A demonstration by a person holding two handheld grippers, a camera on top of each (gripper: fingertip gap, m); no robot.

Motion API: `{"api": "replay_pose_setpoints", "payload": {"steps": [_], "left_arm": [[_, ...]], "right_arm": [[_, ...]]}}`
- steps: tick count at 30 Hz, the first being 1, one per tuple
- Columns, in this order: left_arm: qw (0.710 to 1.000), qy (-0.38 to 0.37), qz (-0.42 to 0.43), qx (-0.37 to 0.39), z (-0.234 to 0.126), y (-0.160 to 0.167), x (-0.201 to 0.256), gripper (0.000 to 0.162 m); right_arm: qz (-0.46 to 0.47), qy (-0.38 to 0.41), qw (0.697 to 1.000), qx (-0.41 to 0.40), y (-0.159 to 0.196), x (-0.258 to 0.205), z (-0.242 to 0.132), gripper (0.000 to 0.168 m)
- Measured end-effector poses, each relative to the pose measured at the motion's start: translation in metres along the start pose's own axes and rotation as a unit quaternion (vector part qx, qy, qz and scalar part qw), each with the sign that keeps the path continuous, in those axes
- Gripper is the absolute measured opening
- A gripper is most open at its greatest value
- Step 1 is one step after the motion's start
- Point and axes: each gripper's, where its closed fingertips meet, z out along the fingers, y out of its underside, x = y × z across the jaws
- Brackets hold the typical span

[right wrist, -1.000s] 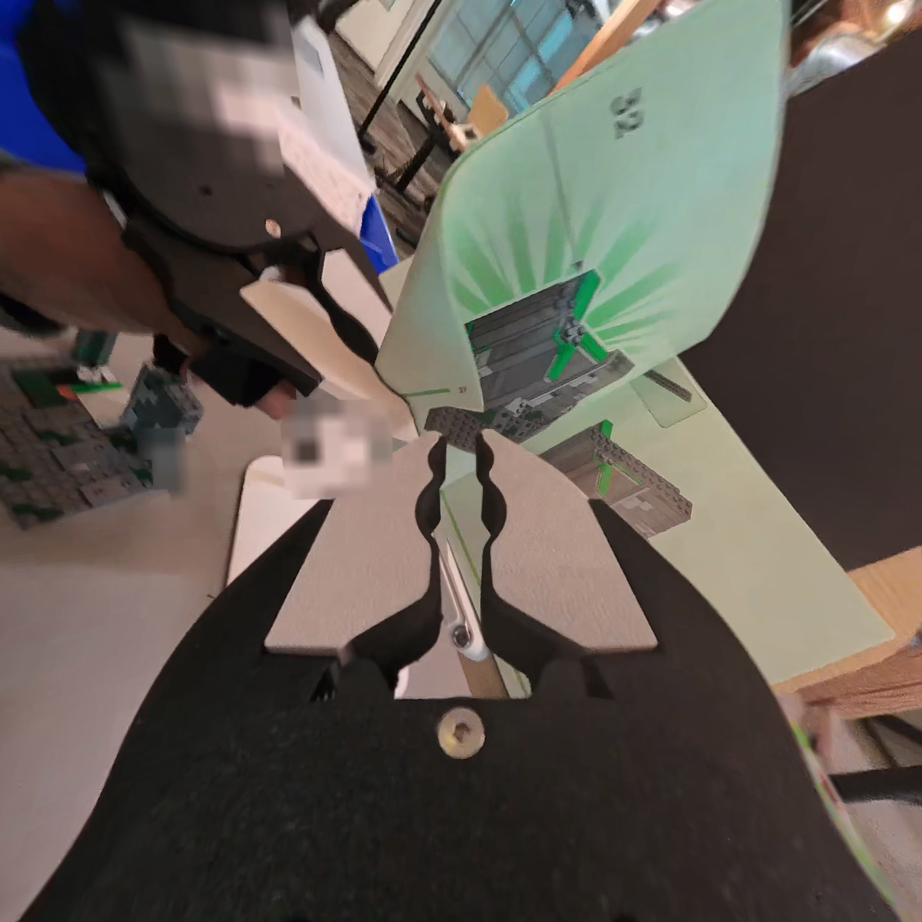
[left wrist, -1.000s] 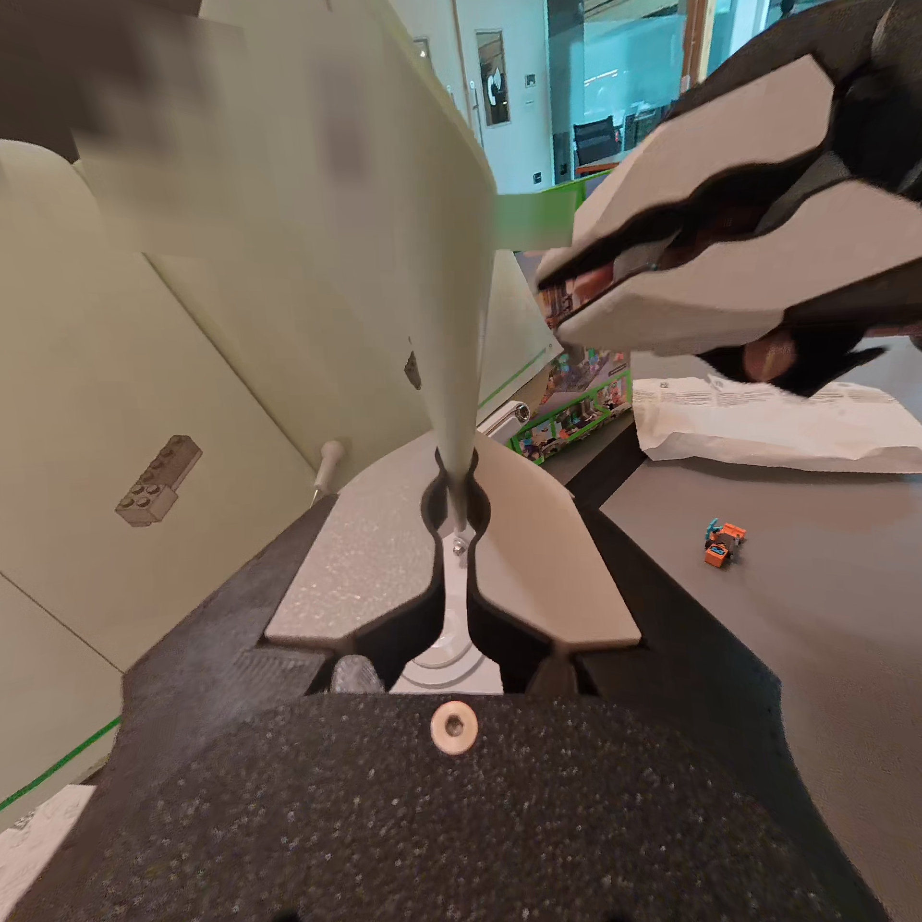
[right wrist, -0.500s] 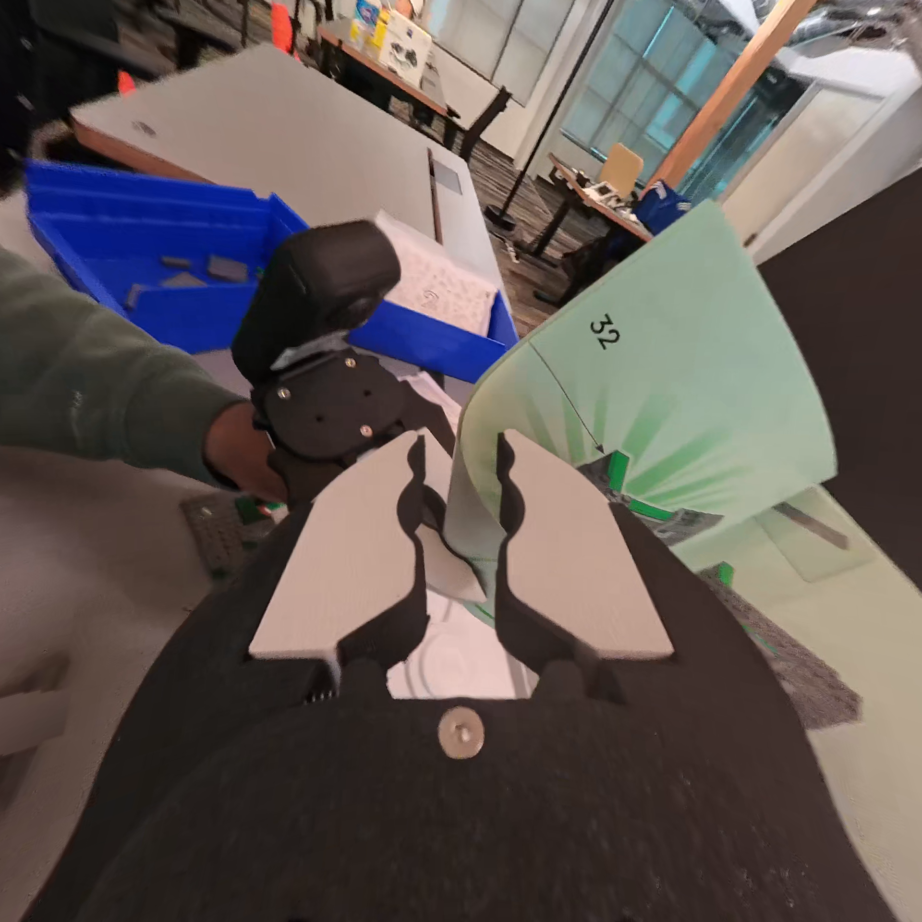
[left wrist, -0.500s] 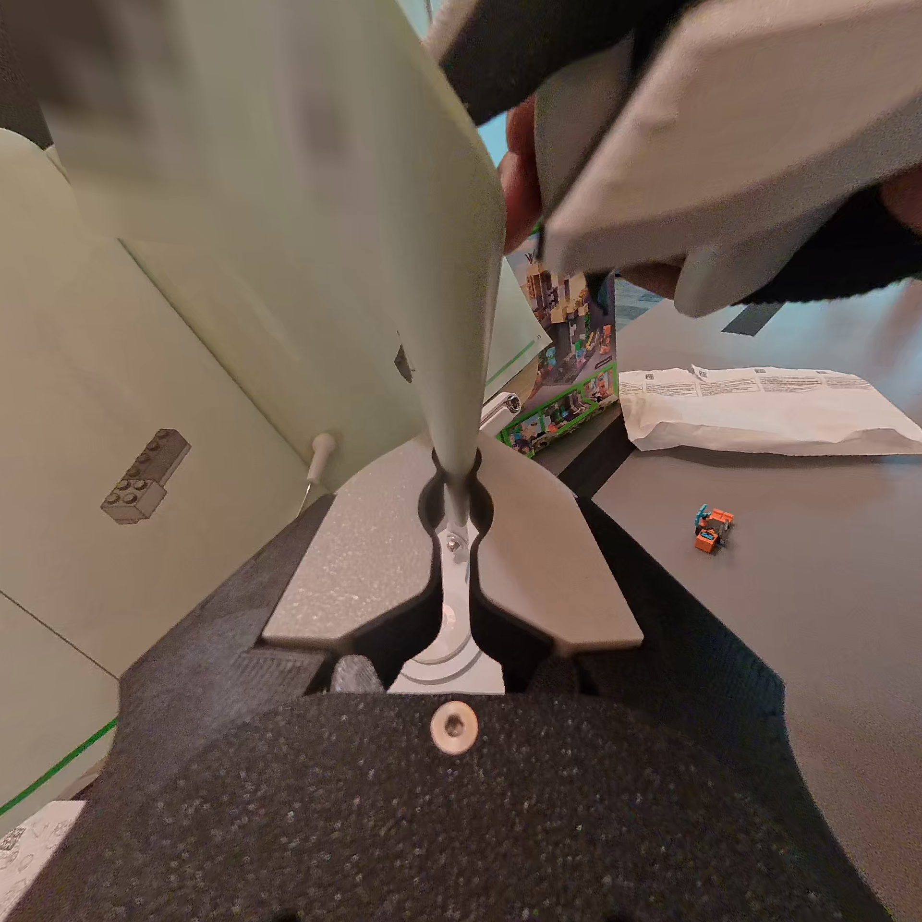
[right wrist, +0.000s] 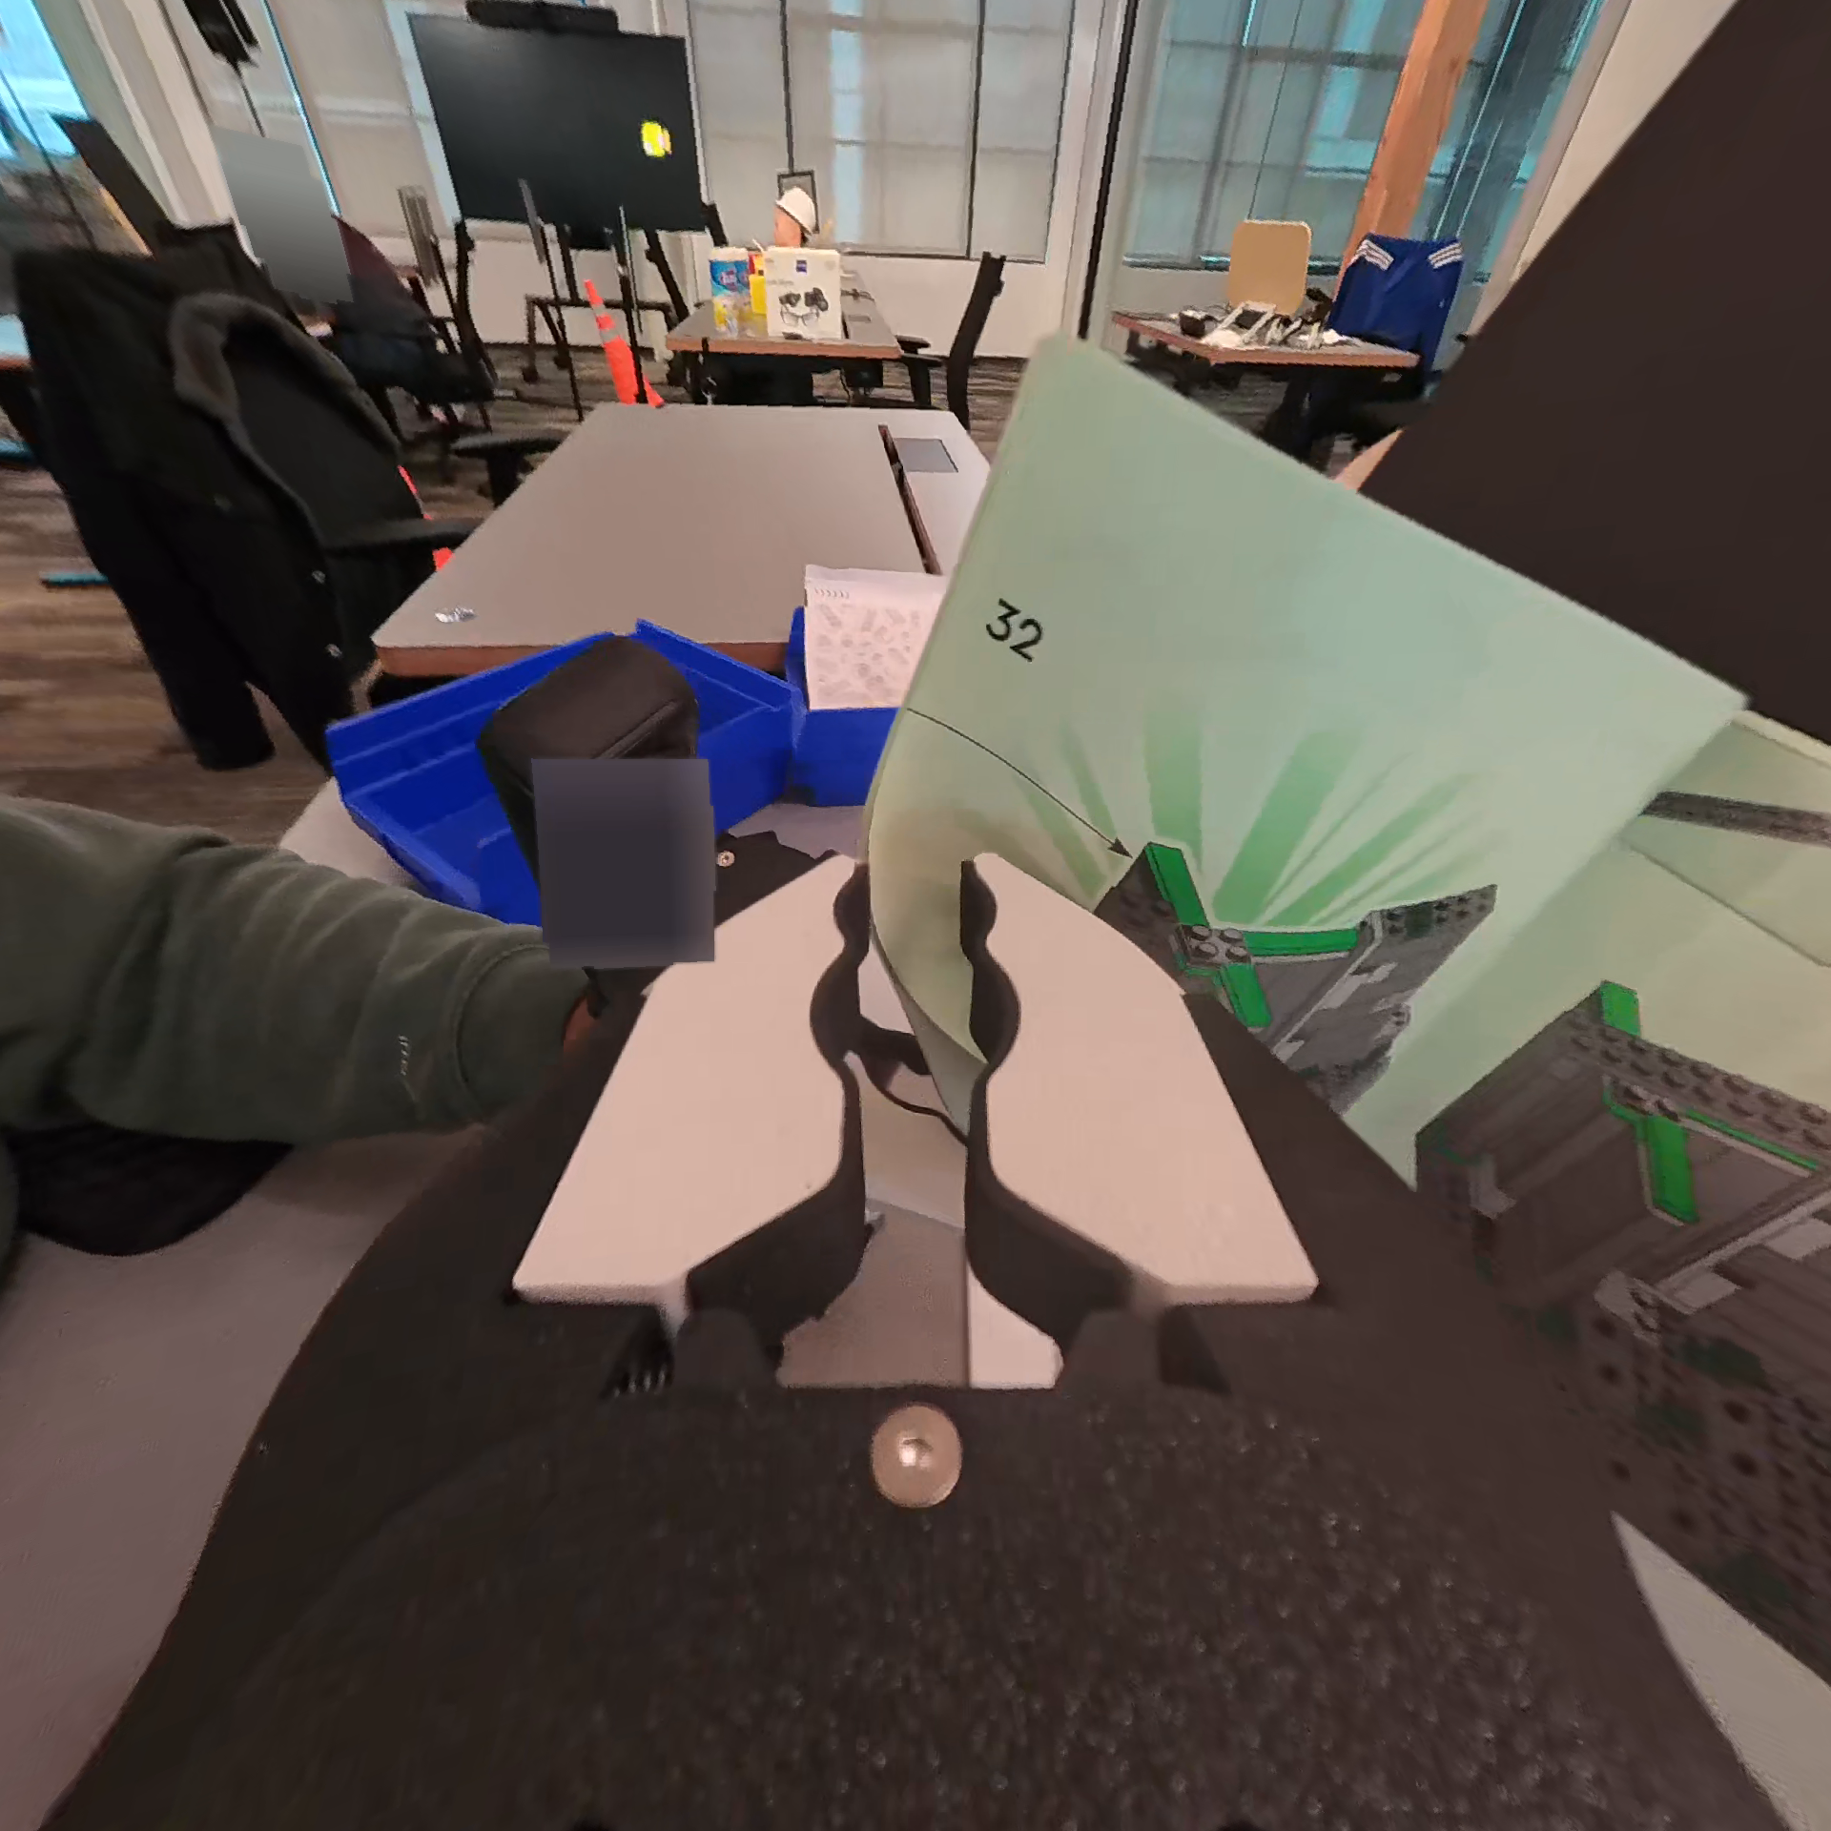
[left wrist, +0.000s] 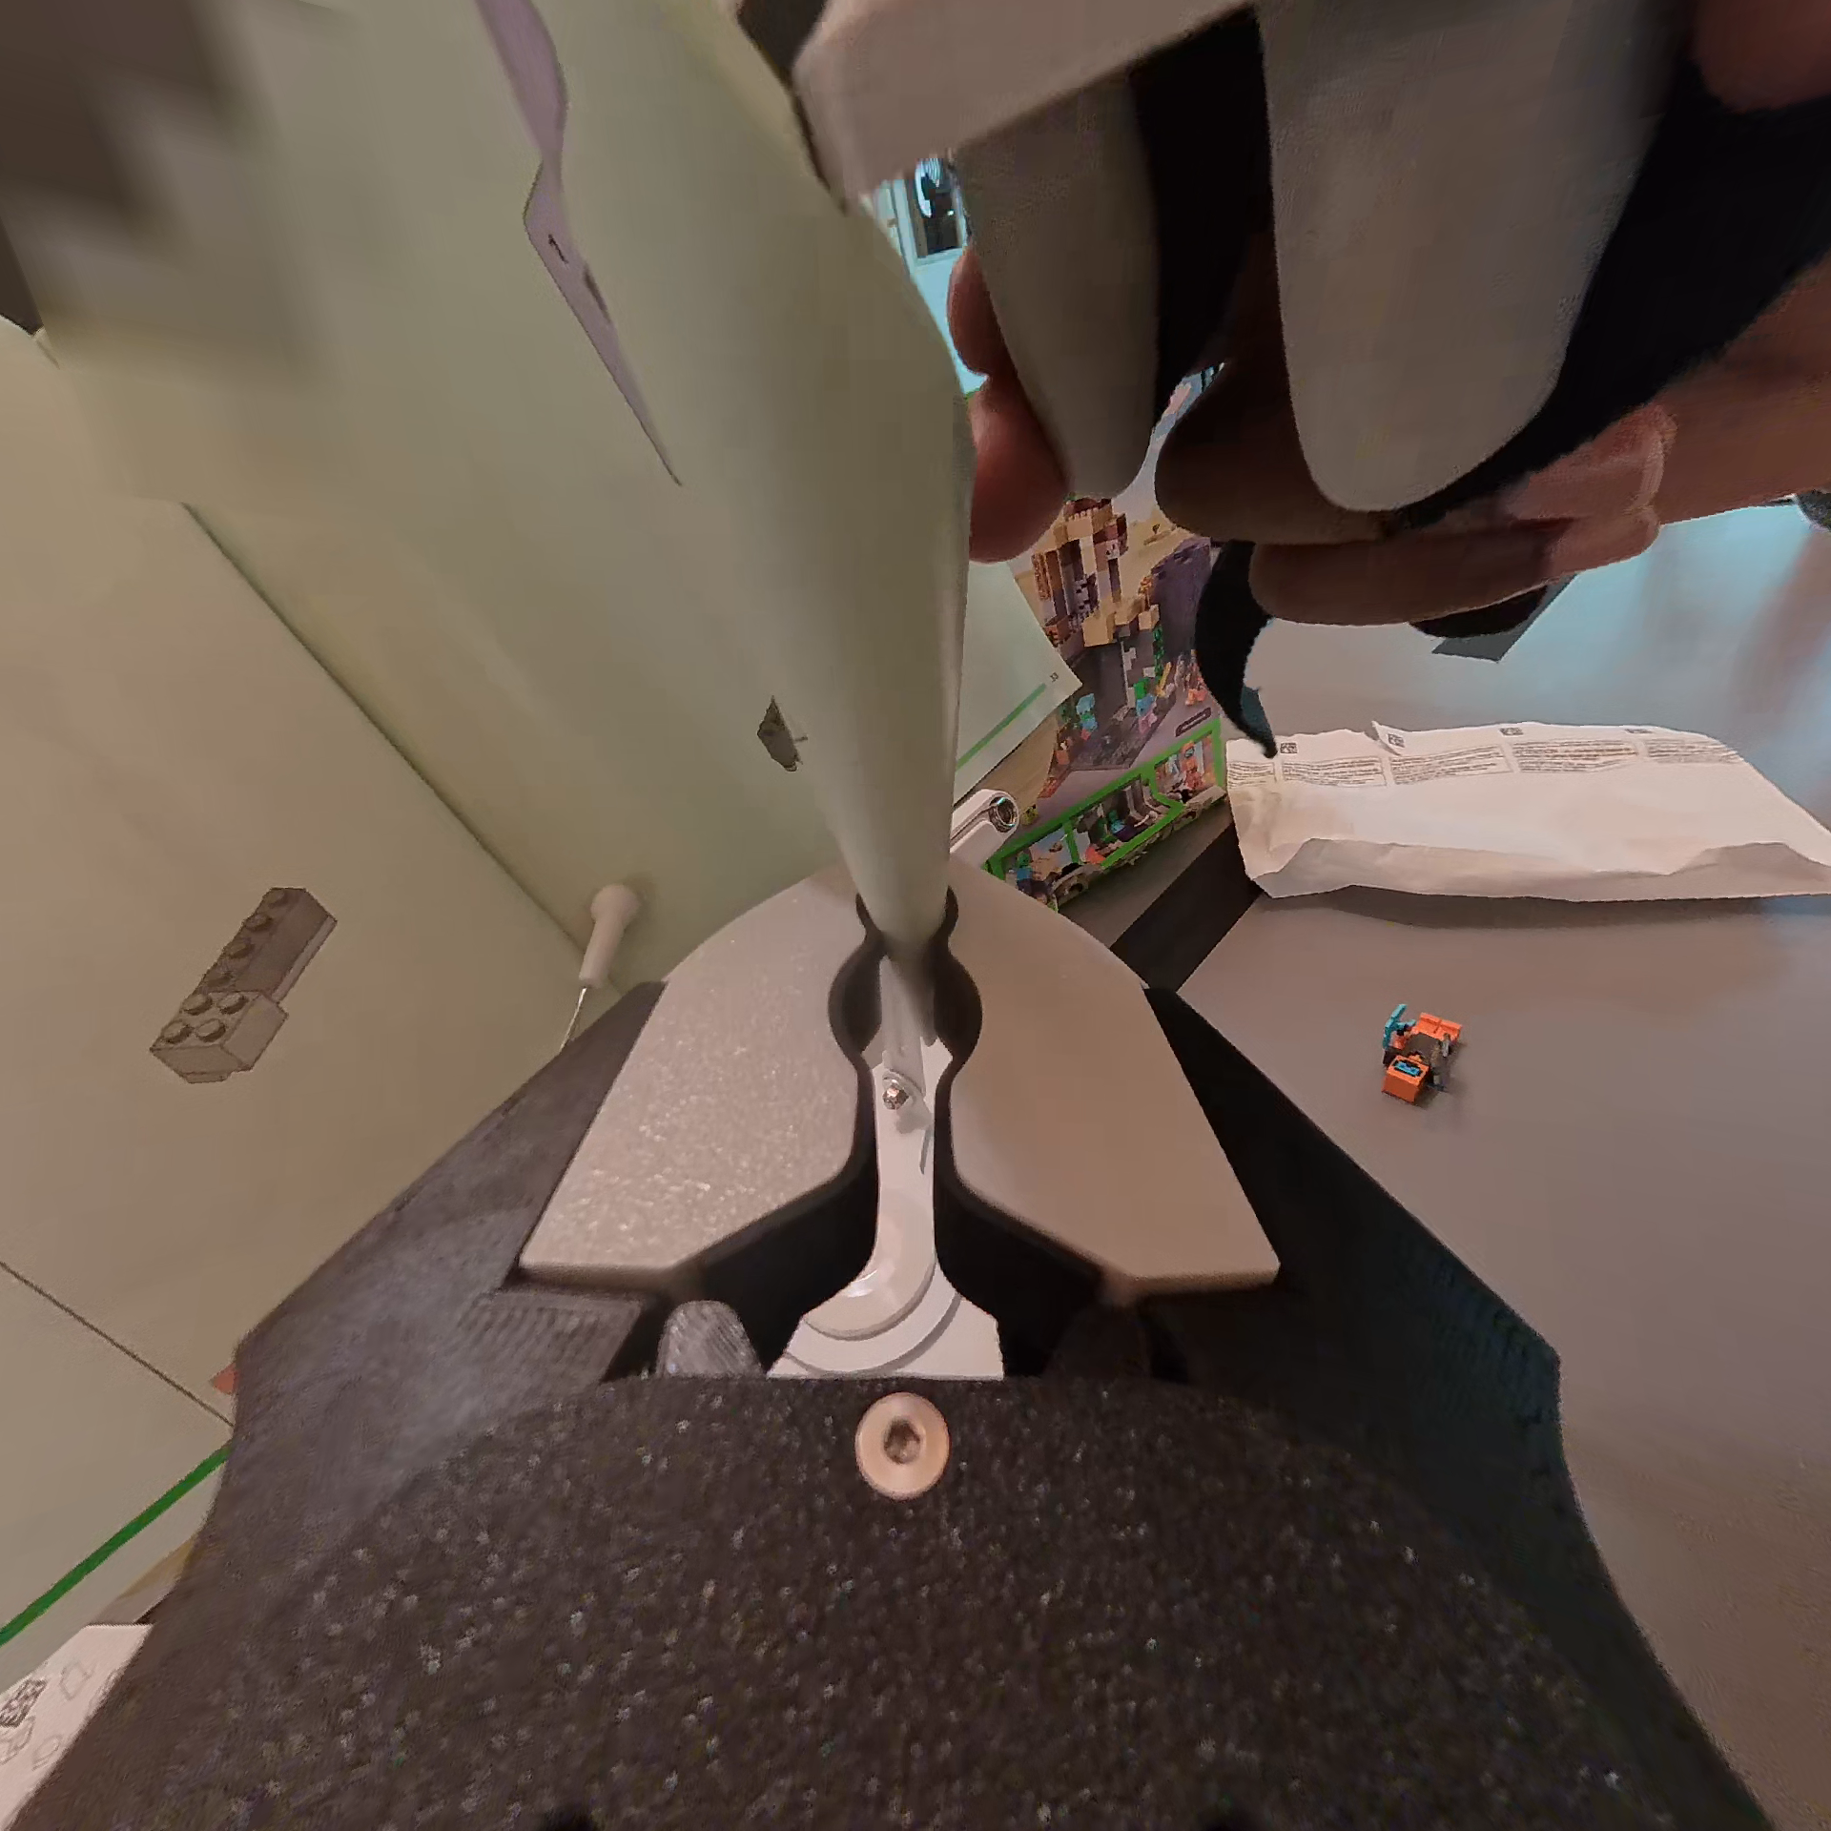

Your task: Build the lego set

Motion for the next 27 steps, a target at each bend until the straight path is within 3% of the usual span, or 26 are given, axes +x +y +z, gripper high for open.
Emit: {"api": "replay_pose_setpoints", "payload": {"steps": [21, 27], "left_arm": [[1.000, -0.005, 0.011, -0.010, 0.0019, 0.0027, 0.0017, 0.006], [1.000, -0.001, 0.010, -0.007, 0.0022, 0.0030, 0.0028, 0.006]], "right_arm": [[-0.026, 0.050, 0.998, -0.006, 0.0020, 0.0036, -0.0024, 0.016], [0.020, 0.033, 0.999, 0.002, 0.0037, 0.0041, -0.0040, 0.016]]}}
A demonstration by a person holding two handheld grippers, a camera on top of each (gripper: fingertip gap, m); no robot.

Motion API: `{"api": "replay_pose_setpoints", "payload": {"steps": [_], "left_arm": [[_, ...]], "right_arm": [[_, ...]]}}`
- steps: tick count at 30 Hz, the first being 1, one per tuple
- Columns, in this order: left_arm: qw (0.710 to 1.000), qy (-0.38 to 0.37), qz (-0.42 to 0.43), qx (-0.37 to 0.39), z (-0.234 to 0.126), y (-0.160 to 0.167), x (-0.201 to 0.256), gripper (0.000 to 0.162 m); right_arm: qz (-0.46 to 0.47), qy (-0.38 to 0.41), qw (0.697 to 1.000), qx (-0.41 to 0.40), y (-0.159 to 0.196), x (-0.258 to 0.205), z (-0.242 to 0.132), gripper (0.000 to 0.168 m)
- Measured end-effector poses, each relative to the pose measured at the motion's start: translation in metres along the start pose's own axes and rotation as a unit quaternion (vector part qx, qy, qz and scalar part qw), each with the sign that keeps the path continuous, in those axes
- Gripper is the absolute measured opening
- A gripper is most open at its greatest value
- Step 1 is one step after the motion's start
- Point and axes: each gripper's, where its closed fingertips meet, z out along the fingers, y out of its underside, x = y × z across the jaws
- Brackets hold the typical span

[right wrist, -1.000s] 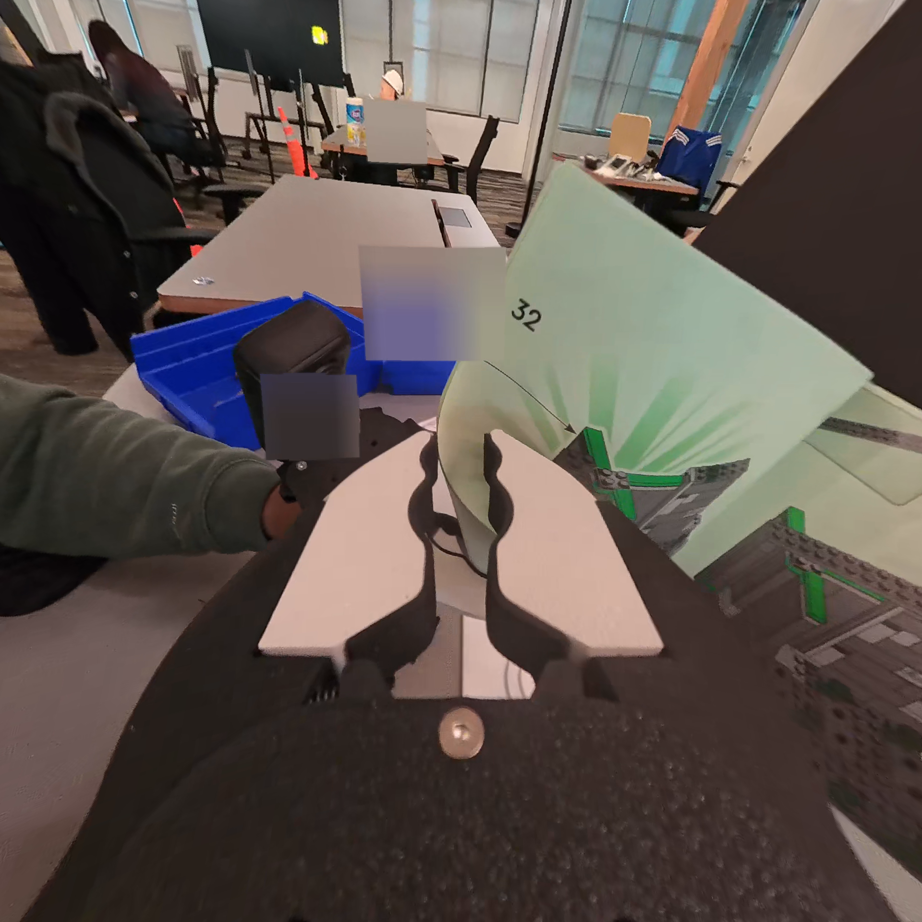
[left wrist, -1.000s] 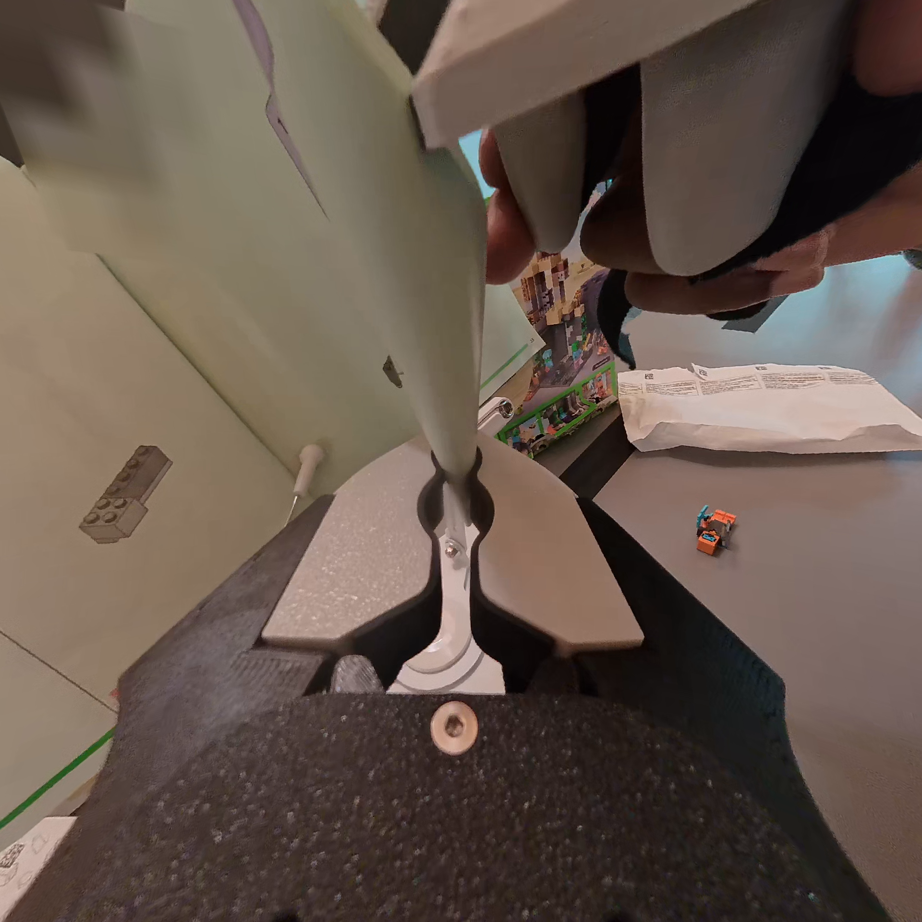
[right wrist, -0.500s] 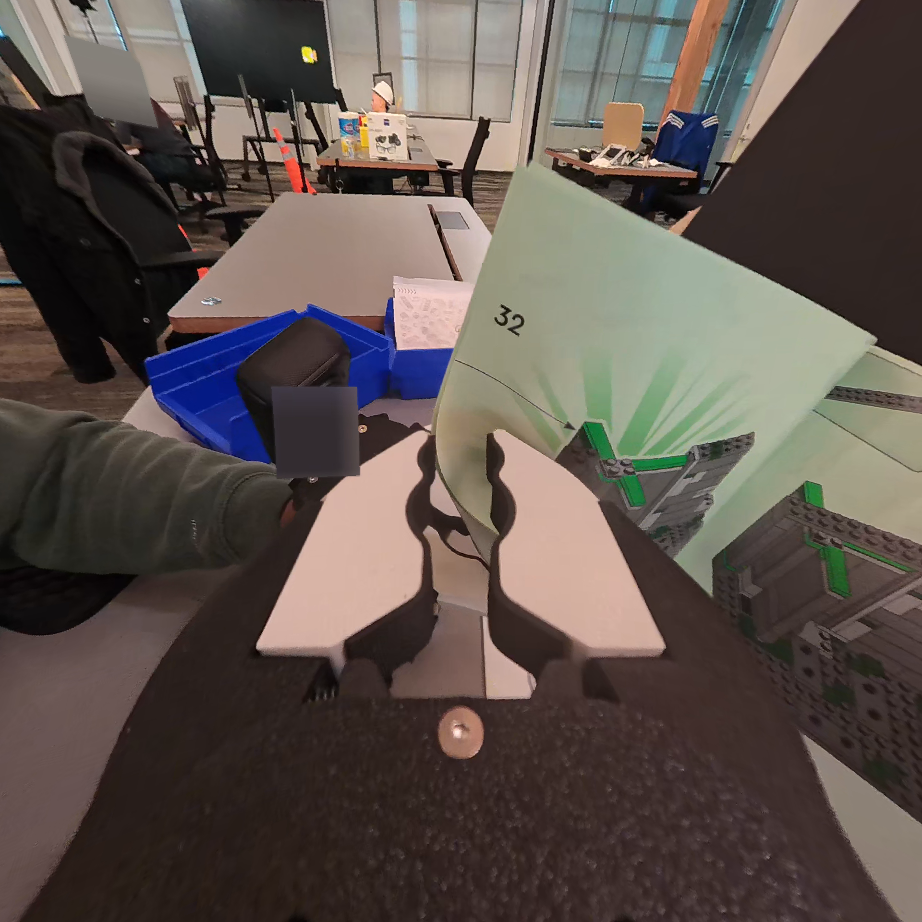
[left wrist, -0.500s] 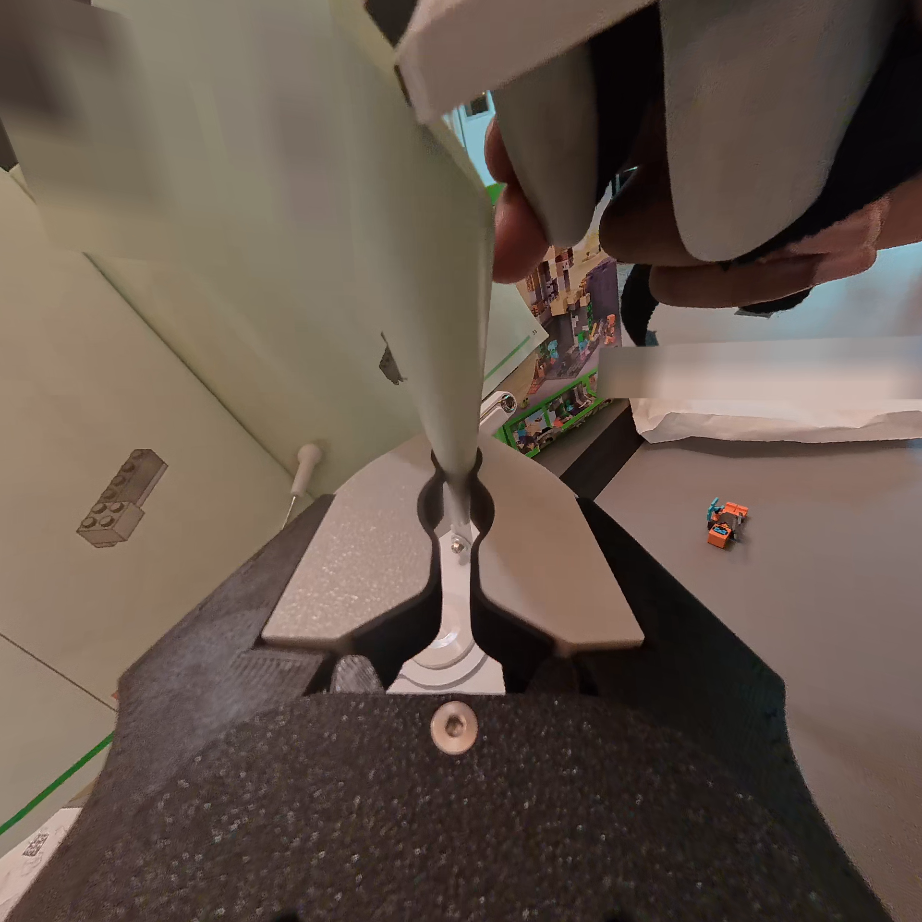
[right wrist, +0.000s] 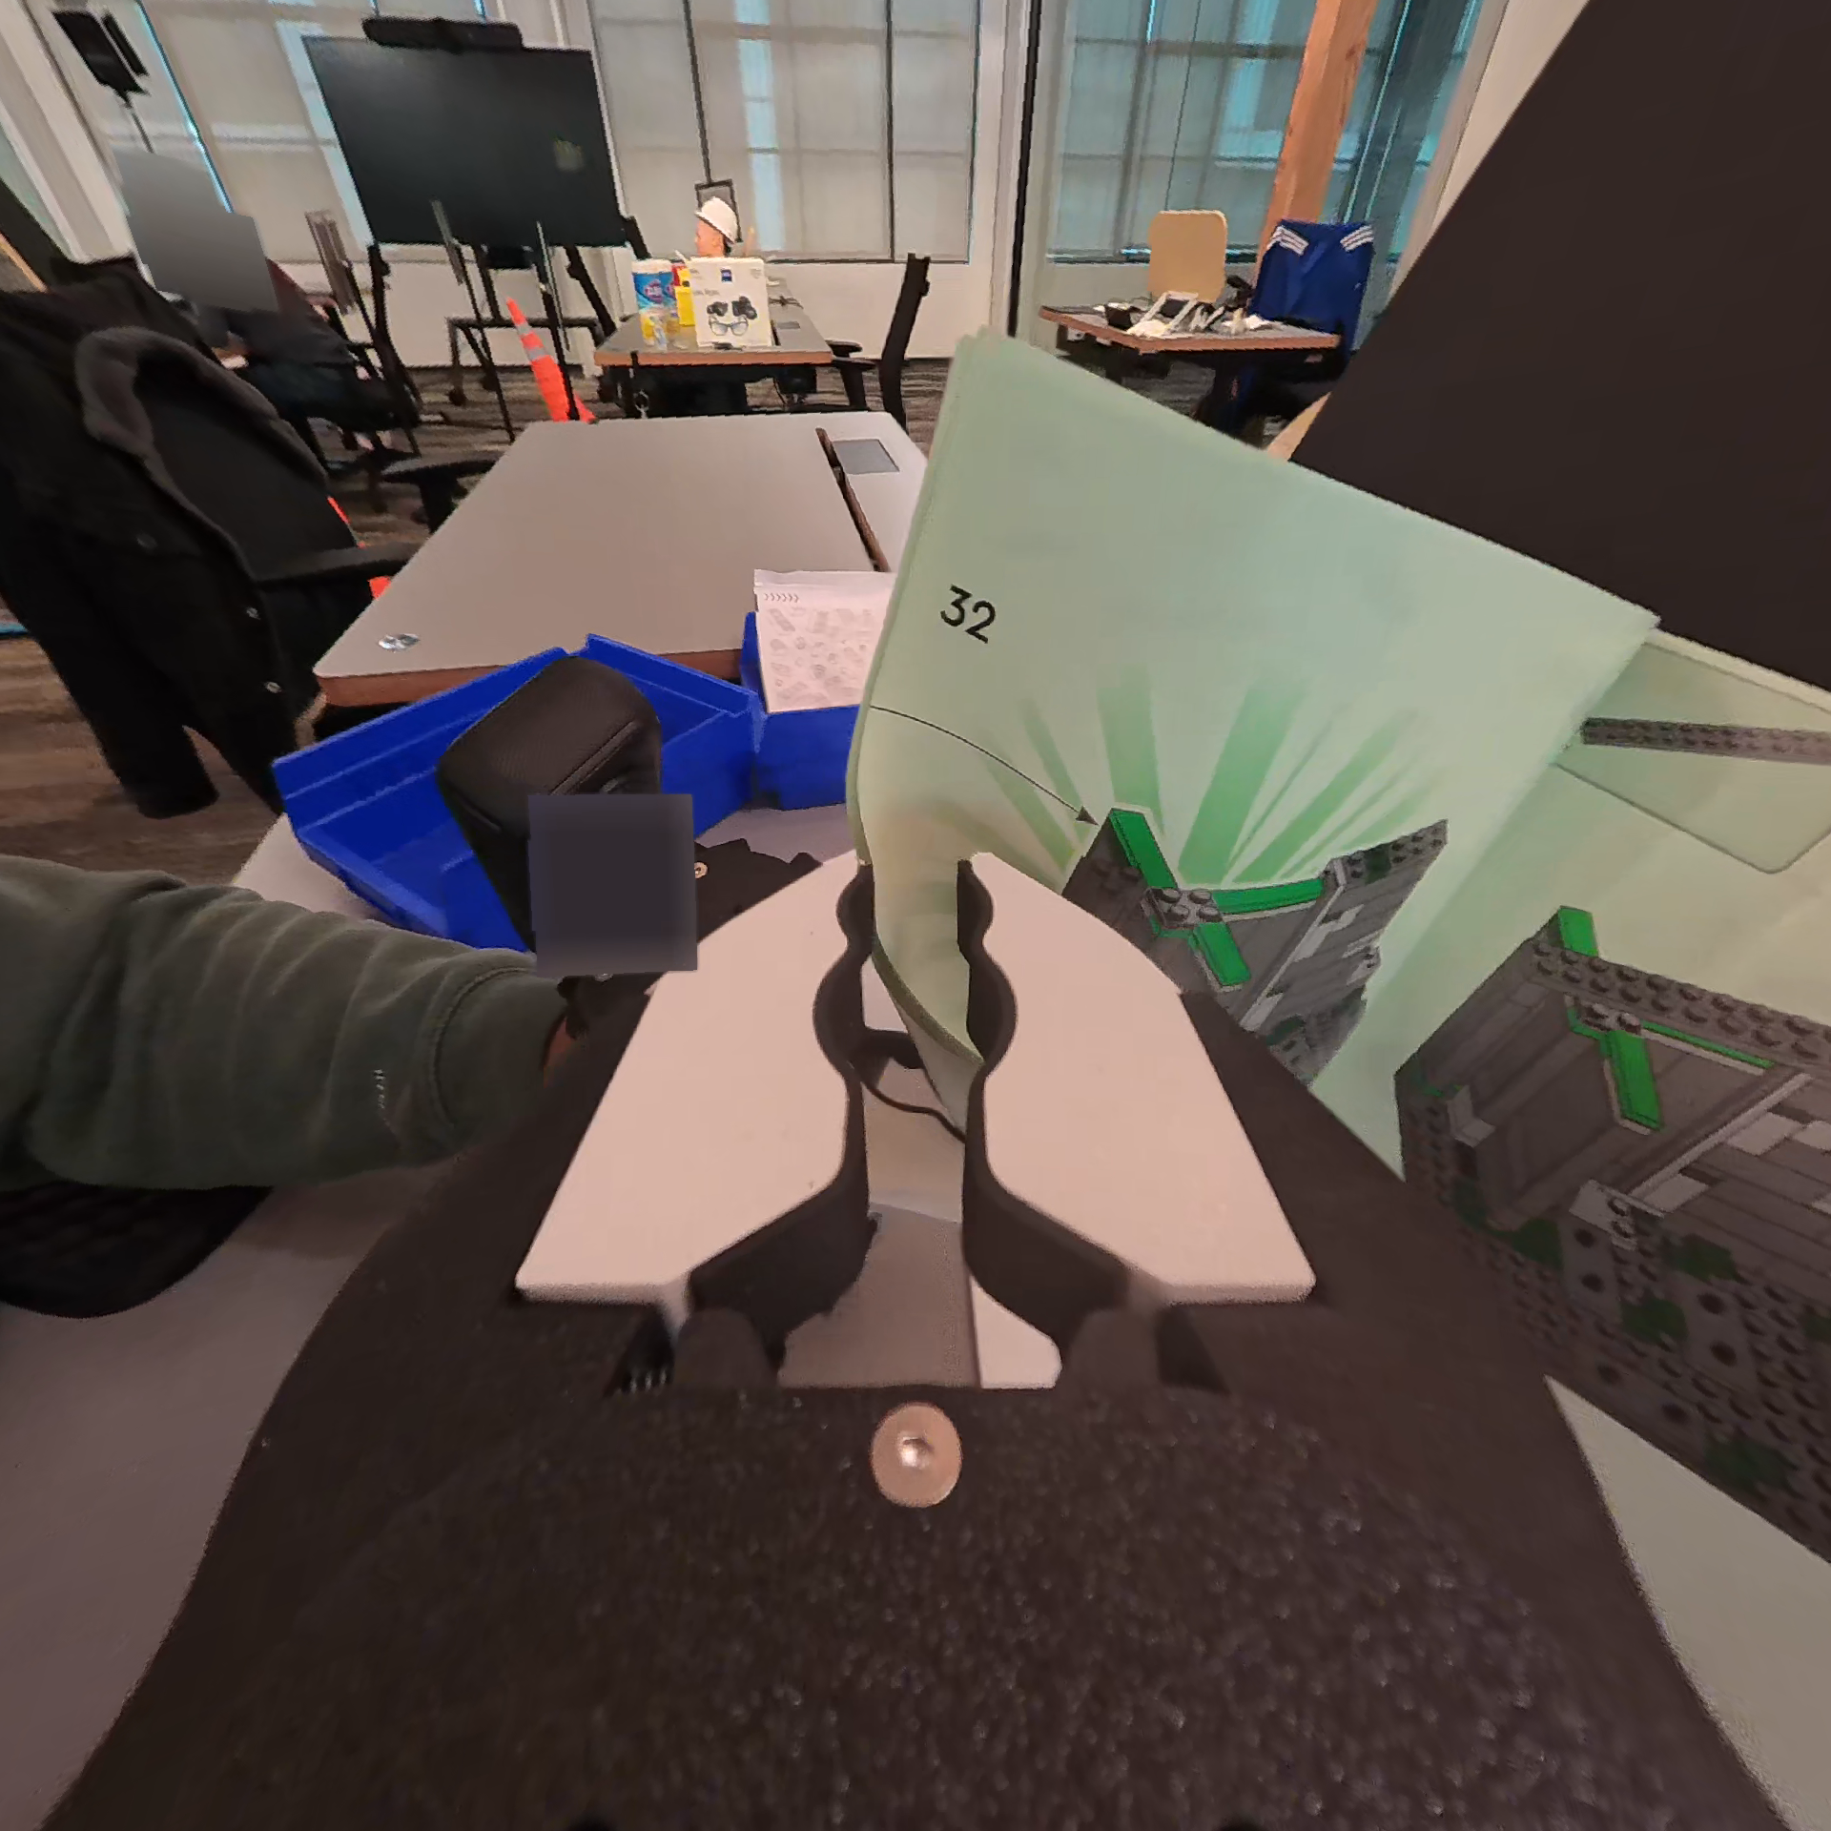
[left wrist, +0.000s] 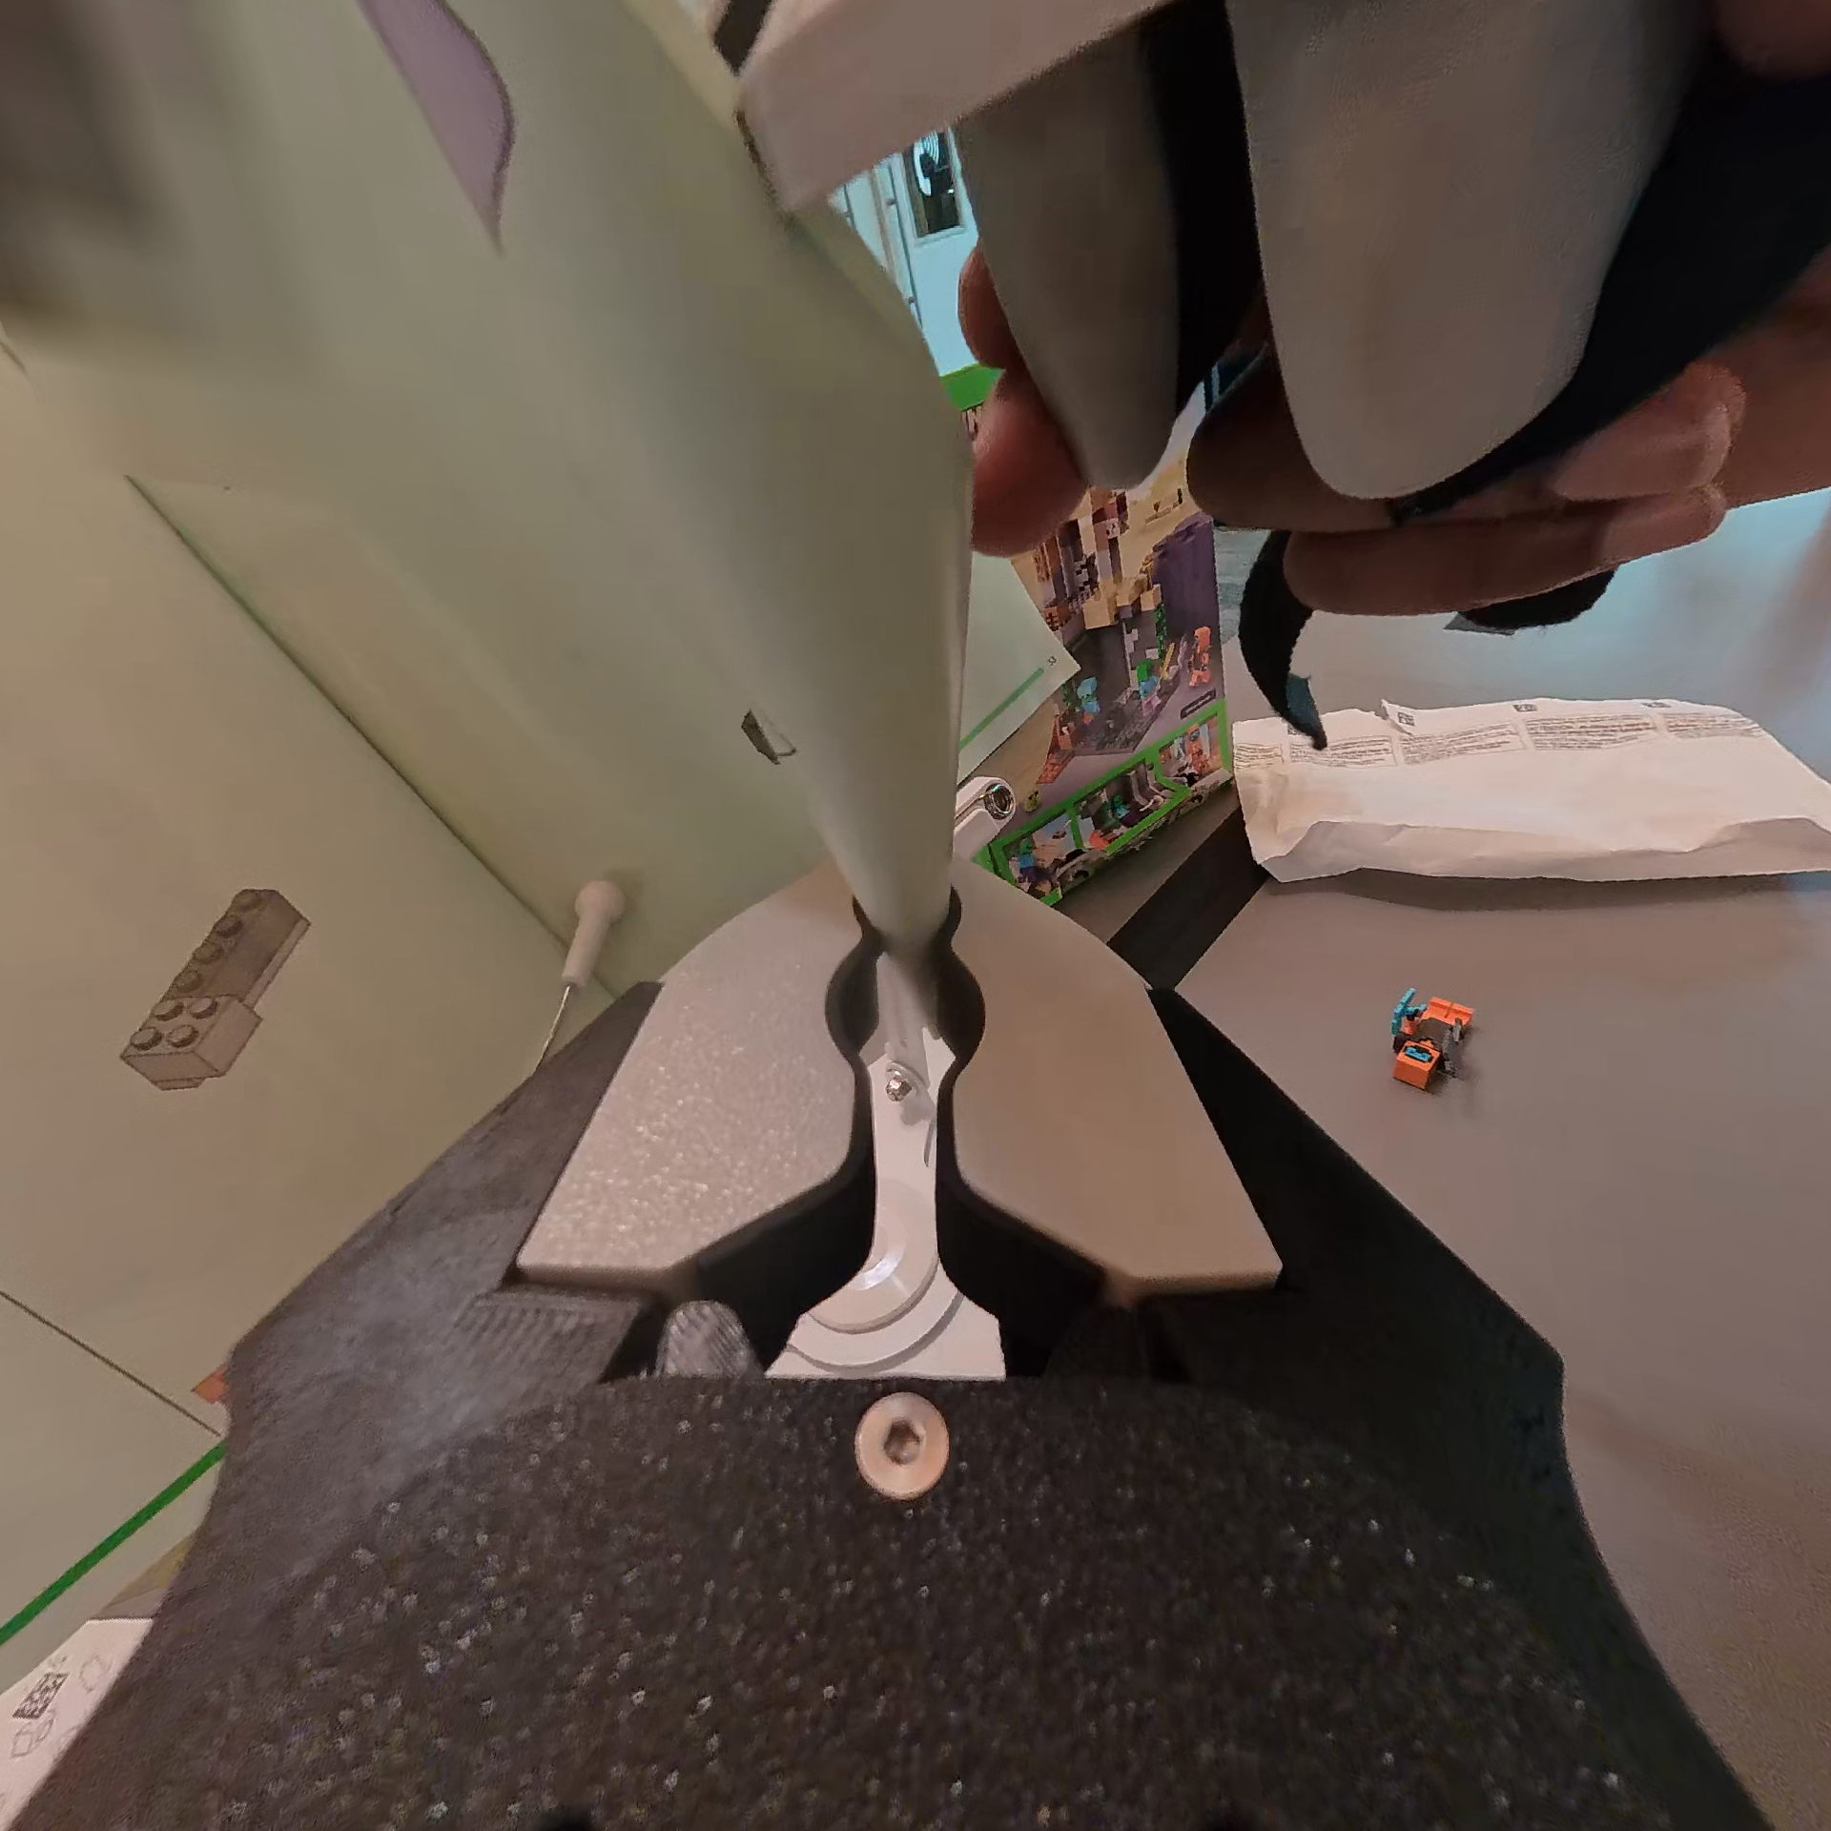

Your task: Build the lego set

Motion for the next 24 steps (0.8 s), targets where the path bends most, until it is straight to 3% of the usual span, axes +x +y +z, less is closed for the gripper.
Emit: {"api": "replay_pose_setpoints", "payload": {"steps": [6, 12, 15, 17, 24], "left_arm": [[1.000, 0.001, 0.005, 0.000, 0.001, -0.001, 0.001, 0.006], [1.000, 0.001, 0.005, -0.001, 0.002, -0.001, 0.001, 0.006], [1.000, 0.001, 0.003, 0.000, 0.002, -0.001, 0.001, 0.006], [1.000, 0.000, 0.003, 0.000, 0.001, -0.001, 0.000, 0.007], [1.000, 0.009, -0.009, 0.008, -0.009, 0.002, -0.005, 0.009]], "right_arm": [[0.046, -0.015, 0.999, 0.011, 0.001, 0.004, -0.002, 0.015], [0.011, 0.000, 1.000, 0.000, 0.008, 0.001, -0.001, 0.015], [-0.030, 0.020, 0.999, -0.001, 0.007, 0.001, -0.003, 0.000], [-0.050, 0.030, 0.998, -0.003, 0.007, 0.000, -0.005, 0.000], [-0.014, 0.097, 0.995, 0.026, 0.013, 0.026, -0.045, 0.000]]}}
